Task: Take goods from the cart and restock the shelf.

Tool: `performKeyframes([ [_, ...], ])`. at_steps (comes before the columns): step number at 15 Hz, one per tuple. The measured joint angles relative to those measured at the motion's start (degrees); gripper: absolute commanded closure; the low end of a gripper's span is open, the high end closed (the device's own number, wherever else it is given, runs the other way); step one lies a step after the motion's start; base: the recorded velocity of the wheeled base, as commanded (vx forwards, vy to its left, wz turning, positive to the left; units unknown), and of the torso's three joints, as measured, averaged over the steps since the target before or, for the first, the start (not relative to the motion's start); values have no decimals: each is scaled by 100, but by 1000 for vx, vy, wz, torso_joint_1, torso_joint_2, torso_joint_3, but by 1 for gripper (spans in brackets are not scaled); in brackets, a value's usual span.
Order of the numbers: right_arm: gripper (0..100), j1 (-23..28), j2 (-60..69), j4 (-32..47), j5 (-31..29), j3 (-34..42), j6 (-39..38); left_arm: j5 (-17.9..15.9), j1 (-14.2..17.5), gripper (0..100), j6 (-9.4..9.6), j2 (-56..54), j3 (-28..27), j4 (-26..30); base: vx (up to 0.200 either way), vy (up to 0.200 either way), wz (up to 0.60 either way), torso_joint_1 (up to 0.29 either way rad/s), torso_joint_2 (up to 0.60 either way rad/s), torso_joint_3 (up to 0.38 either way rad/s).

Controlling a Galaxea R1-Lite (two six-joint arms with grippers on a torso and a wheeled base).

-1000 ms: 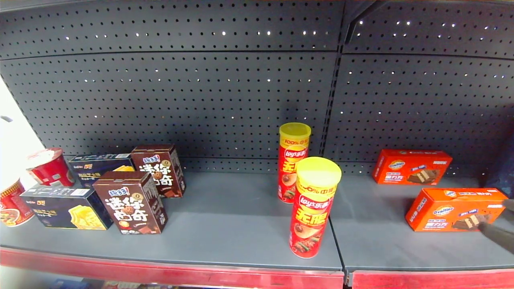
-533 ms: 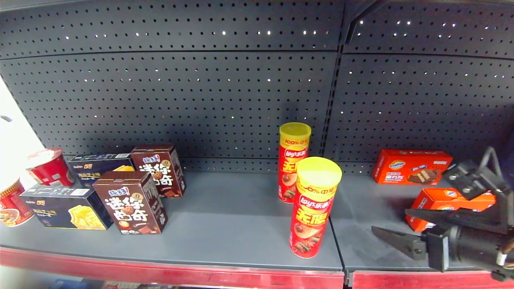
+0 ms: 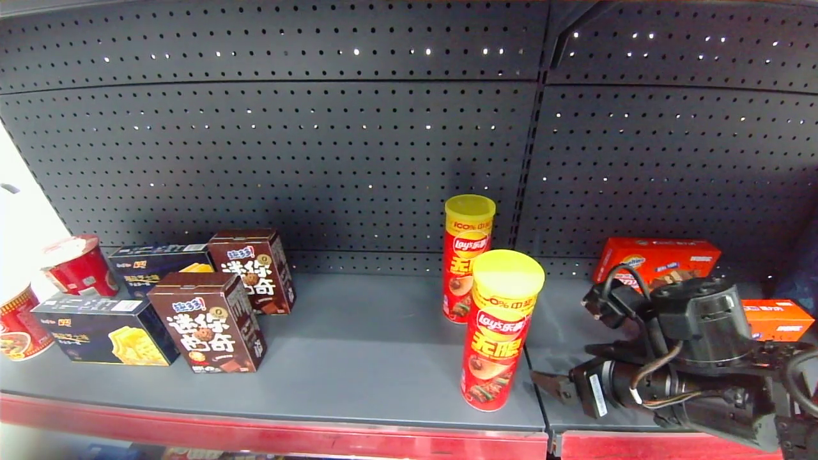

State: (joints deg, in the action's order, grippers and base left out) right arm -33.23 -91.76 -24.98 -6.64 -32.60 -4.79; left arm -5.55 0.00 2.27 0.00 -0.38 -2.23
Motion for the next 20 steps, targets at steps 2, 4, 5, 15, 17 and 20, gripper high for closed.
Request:
performKeyframes([
  [2,0,5,-247,-15,-6,-188,6,-4,0,0,-2,5,-15,79,0,0,0,0,0,0],
  [4,0,2,-383,-12,-11,-325,6,-15,0,0,-4,5,-37,84,0,0,0,0,0,0],
  [5,0,0,-435,-15,-13,-413,4,-17,0,0,-4,5,-37,87,0,0,0,0,0,0],
  [15,0,-141,-811,-6,-83,-883,4,-15,0,0,-38,13,-41,93,0,0,0,0,0,0],
  [17,0,-202,-883,-4,-112,-948,0,-17,0,0,-44,13,-41,95,0,0,0,0,0,0],
  [20,0,-102,-833,2,-107,-830,1,-17,-7,0,-41,21,-44,93,0,0,0,0,0,0],
])
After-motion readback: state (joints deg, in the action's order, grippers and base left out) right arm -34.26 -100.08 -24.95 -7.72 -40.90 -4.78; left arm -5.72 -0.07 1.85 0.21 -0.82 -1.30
